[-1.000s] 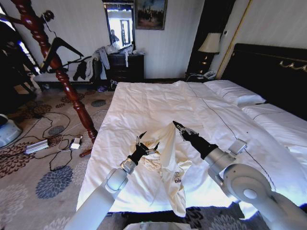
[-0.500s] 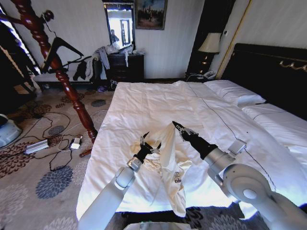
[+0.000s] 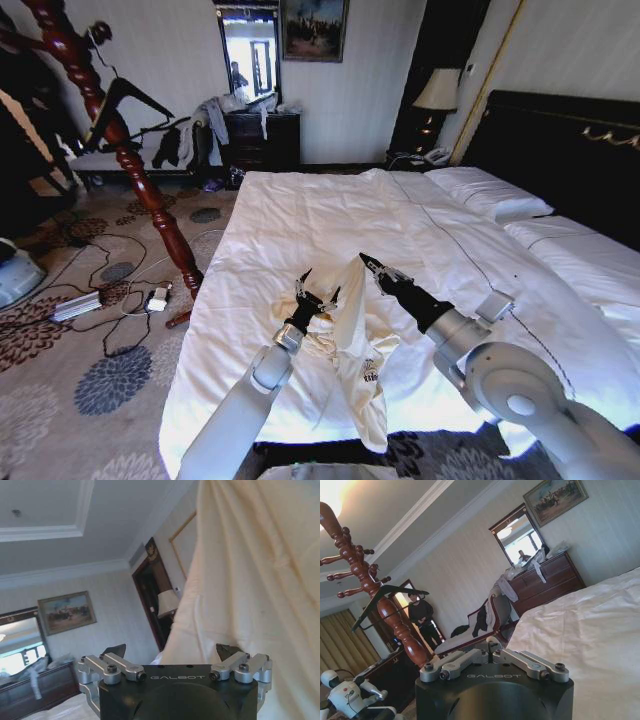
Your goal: Pick up the clothes from the bed and hang them on the clothes hanger.
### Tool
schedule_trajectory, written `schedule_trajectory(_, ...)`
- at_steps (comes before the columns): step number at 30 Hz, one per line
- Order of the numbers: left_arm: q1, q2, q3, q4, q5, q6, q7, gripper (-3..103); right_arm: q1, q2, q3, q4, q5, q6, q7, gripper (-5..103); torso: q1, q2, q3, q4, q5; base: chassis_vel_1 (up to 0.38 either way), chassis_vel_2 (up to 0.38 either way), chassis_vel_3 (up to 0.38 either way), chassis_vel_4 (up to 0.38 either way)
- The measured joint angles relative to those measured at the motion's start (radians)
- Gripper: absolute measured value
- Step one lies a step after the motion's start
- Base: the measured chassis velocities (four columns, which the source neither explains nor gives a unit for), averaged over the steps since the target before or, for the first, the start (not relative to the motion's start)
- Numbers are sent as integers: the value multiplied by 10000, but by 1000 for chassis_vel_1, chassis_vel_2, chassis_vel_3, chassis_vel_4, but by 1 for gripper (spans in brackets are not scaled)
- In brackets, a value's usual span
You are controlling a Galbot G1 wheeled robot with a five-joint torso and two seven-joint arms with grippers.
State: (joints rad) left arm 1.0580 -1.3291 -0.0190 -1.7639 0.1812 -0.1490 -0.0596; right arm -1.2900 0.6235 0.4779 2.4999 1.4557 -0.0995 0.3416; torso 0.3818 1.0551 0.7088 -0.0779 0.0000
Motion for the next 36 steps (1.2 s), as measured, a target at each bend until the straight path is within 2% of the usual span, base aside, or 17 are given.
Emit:
schedule_trajectory(19,431,878,-731,-909,-402,25,-188,100,-84,-38,59,0,-86,46,31,0,0,0,0,-1,-2,0,0,0,0)
schedule_trajectory(21,403,866,-731,-902,-456,30,-172,103,-87,-37,59,0,-97,46,31,0,0,0,0,0,-1,0,0,0,0)
schedule_trajectory(23,346,788,-706,-814,-515,43,-84,94,-110,-36,59,0,-120,46,32,0,0,0,0,-1,-2,0,0,0,0)
schedule_trajectory(24,346,788,-706,-814,-515,43,-84,94,-110,-36,59,0,-120,46,32,0,0,0,0,-1,-2,0,0,0,0)
schedule_trajectory(27,197,613,-578,-506,-514,0,130,78,-198,-42,77,0,-177,47,4,0,0,0,0,-1,-1,0,0,0,0)
schedule_trajectory(29,155,565,-542,-440,-515,-19,175,78,-216,-42,86,-1,-184,51,-9,0,0,0,0,-1,-1,0,0,0,0)
schedule_trajectory(33,-43,363,-431,-115,-519,-109,438,57,-284,-48,121,0,-207,68,-79,0,0,0,0,-1,-1,0,0,0,0)
schedule_trajectory(35,-57,353,-426,-89,-523,-132,494,57,-290,-53,125,0,-209,69,-93,0,0,0,0,-2,-1,0,0,0,0)
schedule_trajectory(36,-69,352,-426,-72,-533,-152,557,51,-299,-58,129,0,-214,70,-117,0,0,0,0,-1,0,0,0,0,0)
